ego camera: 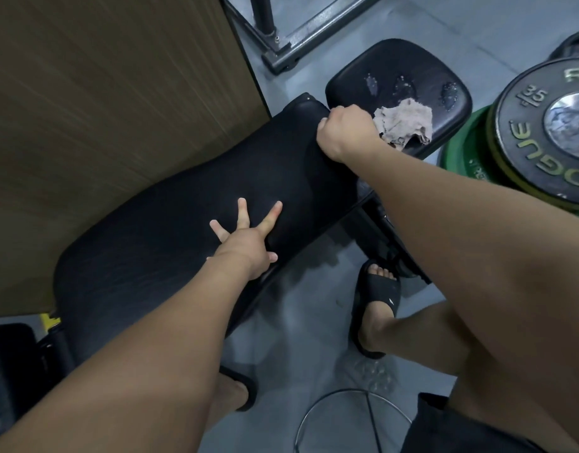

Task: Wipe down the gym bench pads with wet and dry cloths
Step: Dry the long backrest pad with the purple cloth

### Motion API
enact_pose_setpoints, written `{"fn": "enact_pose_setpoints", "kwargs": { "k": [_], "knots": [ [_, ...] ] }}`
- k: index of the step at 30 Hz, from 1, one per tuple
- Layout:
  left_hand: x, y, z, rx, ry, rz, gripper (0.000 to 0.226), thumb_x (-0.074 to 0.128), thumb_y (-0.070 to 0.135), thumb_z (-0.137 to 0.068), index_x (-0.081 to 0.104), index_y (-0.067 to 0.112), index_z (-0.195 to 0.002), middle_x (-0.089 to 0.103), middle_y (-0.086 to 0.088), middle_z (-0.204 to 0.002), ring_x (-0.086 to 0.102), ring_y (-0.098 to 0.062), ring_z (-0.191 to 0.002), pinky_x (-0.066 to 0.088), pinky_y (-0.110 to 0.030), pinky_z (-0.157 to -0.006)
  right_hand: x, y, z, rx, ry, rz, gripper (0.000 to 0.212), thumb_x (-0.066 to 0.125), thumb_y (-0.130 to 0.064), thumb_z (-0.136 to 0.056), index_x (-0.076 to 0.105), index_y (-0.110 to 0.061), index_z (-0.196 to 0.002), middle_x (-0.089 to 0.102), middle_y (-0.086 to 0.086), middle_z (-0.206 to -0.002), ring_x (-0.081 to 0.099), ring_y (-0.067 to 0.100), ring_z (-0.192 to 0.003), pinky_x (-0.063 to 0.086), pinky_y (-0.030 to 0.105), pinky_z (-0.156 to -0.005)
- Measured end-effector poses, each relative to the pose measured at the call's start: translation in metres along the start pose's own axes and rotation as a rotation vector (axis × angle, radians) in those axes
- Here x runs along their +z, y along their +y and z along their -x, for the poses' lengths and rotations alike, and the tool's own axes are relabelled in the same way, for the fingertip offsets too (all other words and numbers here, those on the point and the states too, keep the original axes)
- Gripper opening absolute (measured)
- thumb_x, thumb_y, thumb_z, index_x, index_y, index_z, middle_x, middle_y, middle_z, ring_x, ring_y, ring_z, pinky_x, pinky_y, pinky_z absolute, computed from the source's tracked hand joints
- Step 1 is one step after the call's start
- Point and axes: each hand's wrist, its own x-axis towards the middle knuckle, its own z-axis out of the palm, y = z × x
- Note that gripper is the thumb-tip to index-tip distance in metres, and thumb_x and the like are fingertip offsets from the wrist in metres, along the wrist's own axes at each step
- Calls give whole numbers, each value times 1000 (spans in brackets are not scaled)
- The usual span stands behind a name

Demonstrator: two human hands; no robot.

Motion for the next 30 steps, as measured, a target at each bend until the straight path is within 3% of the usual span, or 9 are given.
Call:
{"fn": "enact_pose_setpoints", "kwargs": {
  "k": [5, 8, 14, 16, 18, 21, 25, 28, 30],
  "knots": [
    [0, 2, 2, 2, 24, -14, 100, 57, 21, -103, -21, 73, -136, -47, 13, -152, -29, -51, -143, 36, -60, -110, 2, 18, 32, 47, -19, -4, 45, 31, -23, -102, 60, 5, -123, 61, 25, -126, 56, 42, -118, 44, 40, -96],
    [1, 2, 3, 16, 30, -31, 98, 58, 23, -103, -21, 72, -136, -46, 12, -154, -27, -52, -143, 34, -60, -111, 6, 34, 55, 97, 6, -94, 40, 34, -22, -103, 58, 0, -126, 61, 21, -125, 58, 39, -115, 40, 37, -83],
    [2, 1, 2, 34, 43, -65, 96, 58, 28, -102, -20, 71, -139, -43, 10, -156, -23, -55, -144, 28, -64, -115, 36, 72, 108, 139, 292, -472, 38, 36, -22, -108, 59, -12, -136, 72, 14, -105, 65, 30, -94, 35, 27, -71],
    [3, 1, 1, 38, 49, -70, 96, 58, 29, -102, -19, 70, -140, -42, 10, -157, -23, -55, -144, 27, -65, -114, 48, 76, 123, 151, 320, -665, 40, 38, -23, -108, 56, -27, -143, 73, 2, -119, 62, 14, -95, 37, 19, -74],
    [4, 1, 0, 40, 54, -72, 95, 59, 29, -102, -19, 70, -141, -41, 10, -157, -22, -56, -144, 27, -64, -114, 49, 74, 125, 218, 266, -876, 40, 38, -32, -107, 55, -42, -142, 66, -18, -132, 59, 1, -111, 40, 14, -92],
    [5, 0, -1, 41, 60, -76, 95, 58, 30, -102, -18, 70, -141, -41, 9, -157, -22, -56, -144, 25, -63, -116, 43, 74, 111, 317, 147, -1124, 45, 40, -28, -99, 62, -48, -133, 62, -32, -130, 54, -4, -124, 39, 25, -113],
    [5, 0, -2, 42, 54, -86, 95, 58, 30, -102, -19, 69, -142, -42, 8, -157, -21, -58, -143, 22, -62, -117, 49, 84, 102, 302, 82, -1261, 62, 39, -17, -80, 69, -44, -127, 67, -28, -126, 57, 0, -125, 40, 33, -116],
    [4, 1, -1, 38, 57, -93, 95, 58, 30, -102, -18, 68, -142, -42, 9, -157, -20, -57, -144, 22, -62, -117, 44, 90, 101, 287, 52, -1240, 60, 38, -16, -82, 70, -46, -123, 70, -26, -120, 63, 8, -120, 44, 37, -113],
    [5, 2, 1, 37, 61, -105, 94, 58, 31, -102, -19, 68, -143, -41, 9, -158, -19, -57, -144, 23, -61, -117, 43, 97, 102, 263, 30, -1245, 58, 41, -11, -87, 71, -42, -125, 70, -26, -120, 63, 3, -119, 44, 31, -113]
  ]
}}
